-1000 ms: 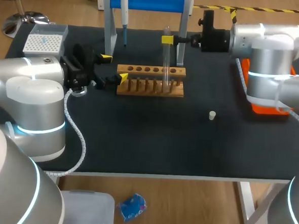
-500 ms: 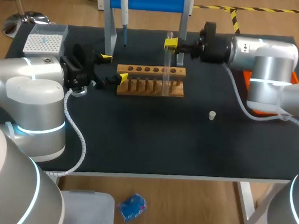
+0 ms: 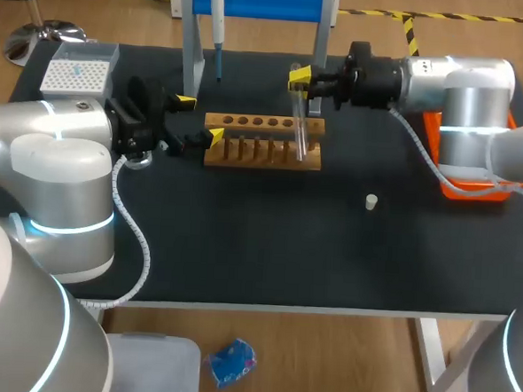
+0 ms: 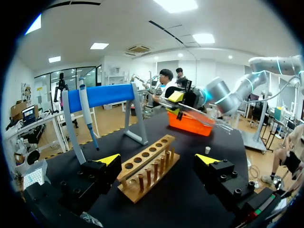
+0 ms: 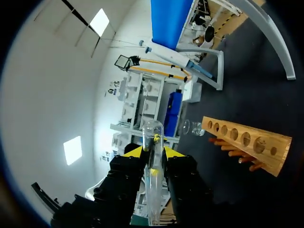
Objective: Invert the test tube, pick up the pipette, mount the tip to pipette, aspirate from beaker and dispense into the tube, eject the tip, return the pipette, and cap with the stopper.
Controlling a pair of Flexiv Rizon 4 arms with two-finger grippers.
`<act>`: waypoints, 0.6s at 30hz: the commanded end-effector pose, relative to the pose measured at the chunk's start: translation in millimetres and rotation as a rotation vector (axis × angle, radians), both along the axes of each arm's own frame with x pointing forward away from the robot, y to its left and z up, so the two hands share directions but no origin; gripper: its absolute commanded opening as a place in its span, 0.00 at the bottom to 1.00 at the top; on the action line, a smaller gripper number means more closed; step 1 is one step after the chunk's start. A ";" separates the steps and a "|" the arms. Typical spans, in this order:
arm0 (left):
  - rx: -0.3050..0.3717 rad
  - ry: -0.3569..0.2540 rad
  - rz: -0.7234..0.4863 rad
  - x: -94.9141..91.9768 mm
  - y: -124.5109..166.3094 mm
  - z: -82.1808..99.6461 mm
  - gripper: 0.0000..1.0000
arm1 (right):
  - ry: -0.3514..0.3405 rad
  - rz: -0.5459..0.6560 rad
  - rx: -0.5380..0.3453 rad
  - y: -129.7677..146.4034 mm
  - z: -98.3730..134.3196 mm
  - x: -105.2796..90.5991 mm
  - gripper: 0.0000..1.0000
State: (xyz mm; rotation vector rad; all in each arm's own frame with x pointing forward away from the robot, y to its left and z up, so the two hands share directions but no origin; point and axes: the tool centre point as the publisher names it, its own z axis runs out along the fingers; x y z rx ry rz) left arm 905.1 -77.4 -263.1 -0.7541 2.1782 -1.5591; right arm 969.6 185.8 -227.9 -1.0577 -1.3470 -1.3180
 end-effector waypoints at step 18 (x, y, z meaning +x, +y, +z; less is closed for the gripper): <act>-0.002 -0.004 0.003 -0.4 -0.7 -1.5 1.00 | 0.142 0.013 0.035 8.0 -20.2 -4.7 0.00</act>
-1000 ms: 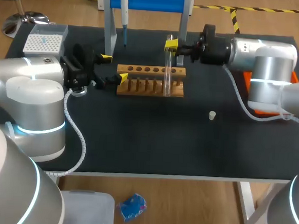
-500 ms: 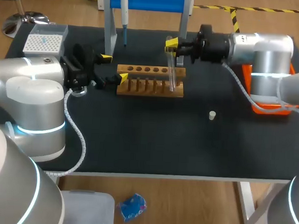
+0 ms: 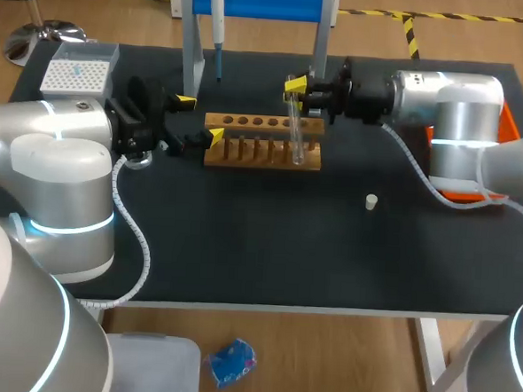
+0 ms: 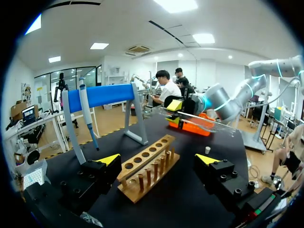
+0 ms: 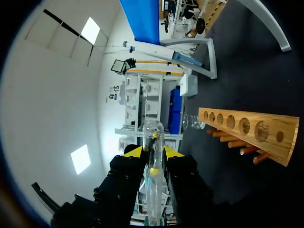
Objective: Invert the test tube, pick up the pipette, mount the tip to pipette, aspirate from beaker and dispense into the tube, eject the tip, return the pipette, and cap with the stopper.
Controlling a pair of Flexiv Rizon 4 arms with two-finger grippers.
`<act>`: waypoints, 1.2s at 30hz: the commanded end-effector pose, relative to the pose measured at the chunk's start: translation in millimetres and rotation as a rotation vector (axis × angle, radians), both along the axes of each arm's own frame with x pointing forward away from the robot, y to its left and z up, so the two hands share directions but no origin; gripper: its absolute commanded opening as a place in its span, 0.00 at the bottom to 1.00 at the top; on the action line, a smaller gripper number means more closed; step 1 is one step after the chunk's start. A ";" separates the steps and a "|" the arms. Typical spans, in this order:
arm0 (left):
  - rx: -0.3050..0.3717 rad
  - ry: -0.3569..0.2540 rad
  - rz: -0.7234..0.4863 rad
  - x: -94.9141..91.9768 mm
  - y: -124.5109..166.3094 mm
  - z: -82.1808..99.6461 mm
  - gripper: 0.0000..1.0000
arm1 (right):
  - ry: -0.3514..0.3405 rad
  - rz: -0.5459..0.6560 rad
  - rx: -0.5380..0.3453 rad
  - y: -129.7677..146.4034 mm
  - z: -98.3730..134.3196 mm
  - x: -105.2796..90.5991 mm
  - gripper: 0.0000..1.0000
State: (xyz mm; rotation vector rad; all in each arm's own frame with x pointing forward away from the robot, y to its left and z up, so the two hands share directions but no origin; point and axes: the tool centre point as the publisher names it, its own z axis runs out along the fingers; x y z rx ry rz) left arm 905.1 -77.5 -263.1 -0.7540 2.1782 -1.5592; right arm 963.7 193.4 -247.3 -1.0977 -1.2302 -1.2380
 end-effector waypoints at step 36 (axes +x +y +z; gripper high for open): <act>-0.002 -0.004 0.003 -0.4 -0.7 -1.5 1.00 | 0.008 0.010 -0.047 -8.1 20.0 -2.7 0.00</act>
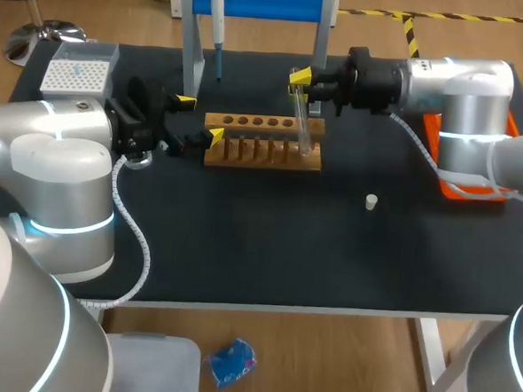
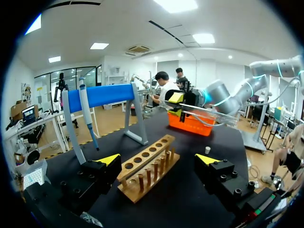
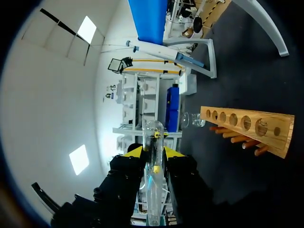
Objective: Invert the test tube, pick up the pipette, mount the tip to pipette, aspirate from beaker and dispense into the tube, eject the tip, return the pipette, and cap with the stopper.
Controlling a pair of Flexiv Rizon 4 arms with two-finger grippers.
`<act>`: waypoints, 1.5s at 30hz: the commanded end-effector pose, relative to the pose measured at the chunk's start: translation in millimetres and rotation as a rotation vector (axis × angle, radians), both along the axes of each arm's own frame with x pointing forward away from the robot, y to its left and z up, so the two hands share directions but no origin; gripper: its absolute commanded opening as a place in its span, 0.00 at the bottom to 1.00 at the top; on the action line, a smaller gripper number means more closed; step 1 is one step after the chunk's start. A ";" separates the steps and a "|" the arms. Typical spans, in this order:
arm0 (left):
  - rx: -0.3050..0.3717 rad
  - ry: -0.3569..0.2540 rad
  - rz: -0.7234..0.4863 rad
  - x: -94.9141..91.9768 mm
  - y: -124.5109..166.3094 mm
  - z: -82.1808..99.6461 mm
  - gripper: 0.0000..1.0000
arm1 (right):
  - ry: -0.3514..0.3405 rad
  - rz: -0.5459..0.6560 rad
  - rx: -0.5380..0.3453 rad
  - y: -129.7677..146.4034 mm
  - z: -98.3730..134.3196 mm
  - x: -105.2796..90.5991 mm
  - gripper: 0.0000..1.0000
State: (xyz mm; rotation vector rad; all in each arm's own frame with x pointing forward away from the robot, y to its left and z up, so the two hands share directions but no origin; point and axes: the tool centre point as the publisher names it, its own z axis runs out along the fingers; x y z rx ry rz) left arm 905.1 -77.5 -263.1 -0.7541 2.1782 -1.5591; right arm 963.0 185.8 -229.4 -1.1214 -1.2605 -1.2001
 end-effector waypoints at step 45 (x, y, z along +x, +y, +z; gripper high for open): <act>0.256 -1.094 -0.578 -51.3 -72.4 47.5 1.00 | -0.001 -0.005 -0.005 -0.5 2.1 -2.0 0.00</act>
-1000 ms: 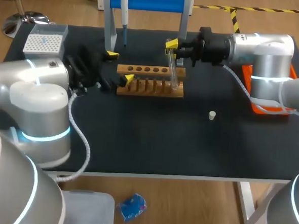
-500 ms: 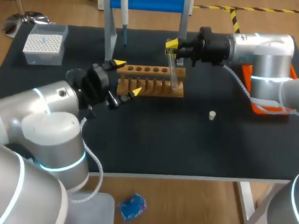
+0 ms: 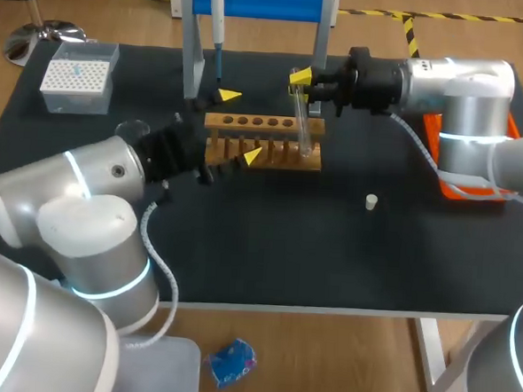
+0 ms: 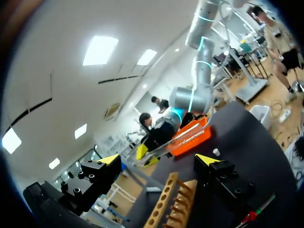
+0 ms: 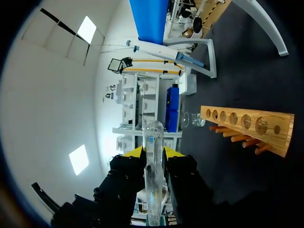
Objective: Invert the test tube, pick up the pipette, mount the tip to pipette, aspirate from beaker and dispense into the tube, eject the tip, return the pipette, and cap with the stopper.
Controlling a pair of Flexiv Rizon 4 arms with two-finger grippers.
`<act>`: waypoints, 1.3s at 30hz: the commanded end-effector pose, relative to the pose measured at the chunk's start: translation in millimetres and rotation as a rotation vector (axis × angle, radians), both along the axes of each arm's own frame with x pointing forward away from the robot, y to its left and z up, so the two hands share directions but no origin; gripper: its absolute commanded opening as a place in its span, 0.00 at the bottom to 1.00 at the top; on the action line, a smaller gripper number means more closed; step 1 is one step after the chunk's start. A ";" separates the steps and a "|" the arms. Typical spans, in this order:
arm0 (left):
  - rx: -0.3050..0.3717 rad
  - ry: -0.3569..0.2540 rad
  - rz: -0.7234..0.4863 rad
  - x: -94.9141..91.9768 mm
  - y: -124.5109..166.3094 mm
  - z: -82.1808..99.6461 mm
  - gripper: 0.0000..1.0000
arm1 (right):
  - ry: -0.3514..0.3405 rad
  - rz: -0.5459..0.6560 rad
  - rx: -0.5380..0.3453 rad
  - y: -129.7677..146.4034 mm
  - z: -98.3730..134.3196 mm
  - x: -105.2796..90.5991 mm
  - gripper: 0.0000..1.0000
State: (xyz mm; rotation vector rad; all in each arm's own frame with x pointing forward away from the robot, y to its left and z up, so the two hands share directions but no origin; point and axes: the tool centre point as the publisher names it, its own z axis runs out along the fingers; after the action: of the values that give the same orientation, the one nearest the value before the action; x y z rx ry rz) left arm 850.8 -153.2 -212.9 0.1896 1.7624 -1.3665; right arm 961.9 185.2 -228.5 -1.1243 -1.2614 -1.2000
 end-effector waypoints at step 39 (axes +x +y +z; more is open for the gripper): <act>0.350 -0.704 -0.297 2.5 -76.2 -13.5 1.00 | -0.001 -0.003 -0.003 0.1 1.2 -0.9 0.00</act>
State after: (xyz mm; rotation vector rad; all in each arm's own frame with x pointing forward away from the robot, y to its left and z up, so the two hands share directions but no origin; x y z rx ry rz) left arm 845.0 -212.0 -218.5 1.0489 1.3834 -0.9956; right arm 961.7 185.3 -228.4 -1.1248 -1.2617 -1.2002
